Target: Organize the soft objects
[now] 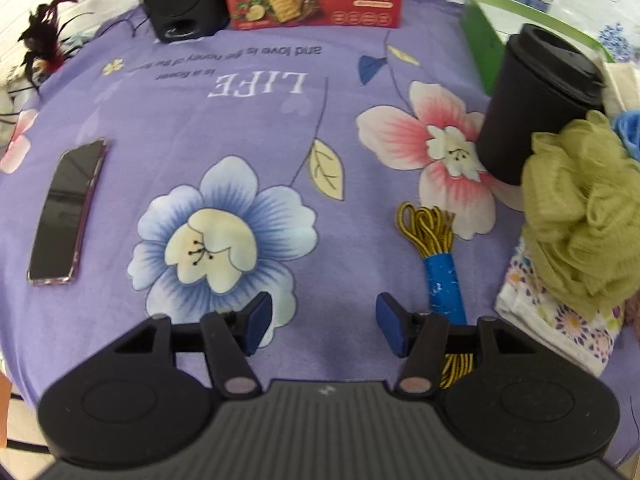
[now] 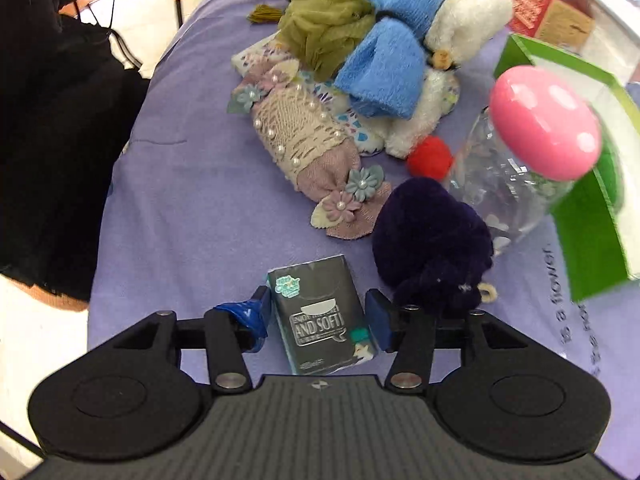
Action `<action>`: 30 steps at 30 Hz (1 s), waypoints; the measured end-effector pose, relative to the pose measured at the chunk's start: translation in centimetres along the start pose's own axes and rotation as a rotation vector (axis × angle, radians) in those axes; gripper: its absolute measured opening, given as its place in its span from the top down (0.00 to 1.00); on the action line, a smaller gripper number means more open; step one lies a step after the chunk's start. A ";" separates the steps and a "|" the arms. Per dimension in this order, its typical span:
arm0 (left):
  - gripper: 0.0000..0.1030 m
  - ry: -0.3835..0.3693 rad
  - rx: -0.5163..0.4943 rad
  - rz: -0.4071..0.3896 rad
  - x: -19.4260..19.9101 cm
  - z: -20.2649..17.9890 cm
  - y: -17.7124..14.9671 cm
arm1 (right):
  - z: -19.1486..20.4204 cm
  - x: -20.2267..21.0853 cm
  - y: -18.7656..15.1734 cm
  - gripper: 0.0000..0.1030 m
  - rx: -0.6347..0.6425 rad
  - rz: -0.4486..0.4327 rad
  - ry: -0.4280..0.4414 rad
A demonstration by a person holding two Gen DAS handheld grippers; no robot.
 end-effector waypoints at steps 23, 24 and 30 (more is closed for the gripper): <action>0.34 -0.188 -0.351 0.042 -0.4 -6.1 -1.2 | -0.7 -1.4 -1.5 0.44 -0.339 -0.057 -0.061; 0.34 -0.189 -0.359 0.045 -0.5 -6.3 -1.5 | -0.8 -1.4 -1.5 0.43 -0.355 -0.060 -0.061; 0.51 -0.188 -0.339 0.039 -0.3 -6.7 -1.7 | -0.5 -1.5 -2.1 0.37 -0.412 -0.136 -0.085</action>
Point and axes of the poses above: each gripper's, at about its wrist camera, not at the fingertips, and x roughly against the way its jaws point, z to its left, y to its top, the point moved 5 cm from there along -x, roughly the way its jaws point, and after that the axes turned 4 degrees about -x, right-handed, at the moved point
